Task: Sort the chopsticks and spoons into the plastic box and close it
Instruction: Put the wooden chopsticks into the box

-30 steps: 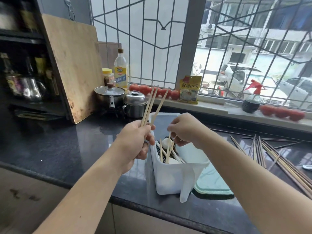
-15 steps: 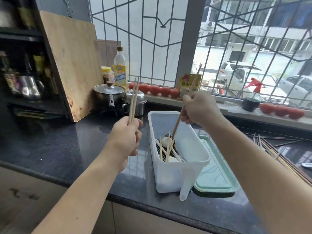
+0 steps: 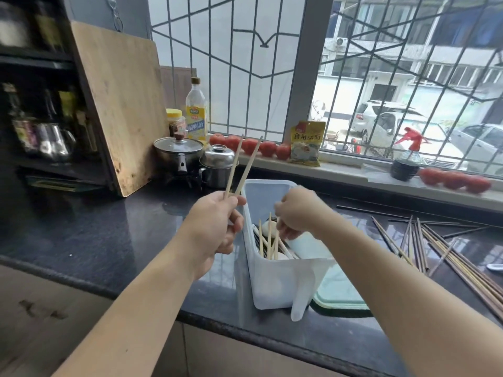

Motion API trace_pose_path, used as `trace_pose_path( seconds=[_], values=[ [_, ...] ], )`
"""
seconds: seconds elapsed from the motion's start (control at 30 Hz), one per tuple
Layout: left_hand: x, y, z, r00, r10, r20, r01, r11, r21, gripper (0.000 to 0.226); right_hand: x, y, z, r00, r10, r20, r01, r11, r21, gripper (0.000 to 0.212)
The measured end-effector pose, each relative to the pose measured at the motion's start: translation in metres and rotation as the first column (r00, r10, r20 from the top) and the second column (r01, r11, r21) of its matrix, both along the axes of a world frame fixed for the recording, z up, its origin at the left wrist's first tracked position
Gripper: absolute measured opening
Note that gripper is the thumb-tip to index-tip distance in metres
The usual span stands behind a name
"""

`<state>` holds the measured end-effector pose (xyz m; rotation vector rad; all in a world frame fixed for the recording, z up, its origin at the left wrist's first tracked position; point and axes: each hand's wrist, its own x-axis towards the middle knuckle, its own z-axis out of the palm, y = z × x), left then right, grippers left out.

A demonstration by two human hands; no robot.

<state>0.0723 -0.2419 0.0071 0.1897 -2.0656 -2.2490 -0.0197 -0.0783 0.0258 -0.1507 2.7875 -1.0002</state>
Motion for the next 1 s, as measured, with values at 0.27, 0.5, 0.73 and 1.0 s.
trace_pose_path(
  seconds=[0.27, 0.5, 0.73, 1.0],
  values=[
    [-0.001, 0.021, 0.006, 0.988, -0.135, -0.079, 0.142, 0.986, 0.088, 0.024, 0.047, -0.001, 0.049, 0.979, 0.125, -0.161, -0.185, 0.875, -0.448, 0.023],
    [0.005, 0.019, 0.004, 0.967, -0.247, -0.058, 0.249, 0.969, 0.013, 0.025, 0.041, 0.004, 0.043, 0.989, 0.13, -0.073, -0.149, 0.859, -0.489, 0.025],
    [-0.008, -0.007, -0.015, 0.978, 0.204, -0.047, -0.207, 0.975, -0.078, 0.029, 0.006, 0.014, 0.048, 0.738, -0.273, -0.617, 0.107, 0.95, -0.292, 0.025],
    [-0.001, 0.0, -0.009, 0.996, 0.087, 0.003, -0.087, 0.995, 0.046, 0.029, -0.009, -0.008, -0.017, 0.993, 0.077, -0.084, -0.02, 0.842, 0.539, 0.025]
  ],
)
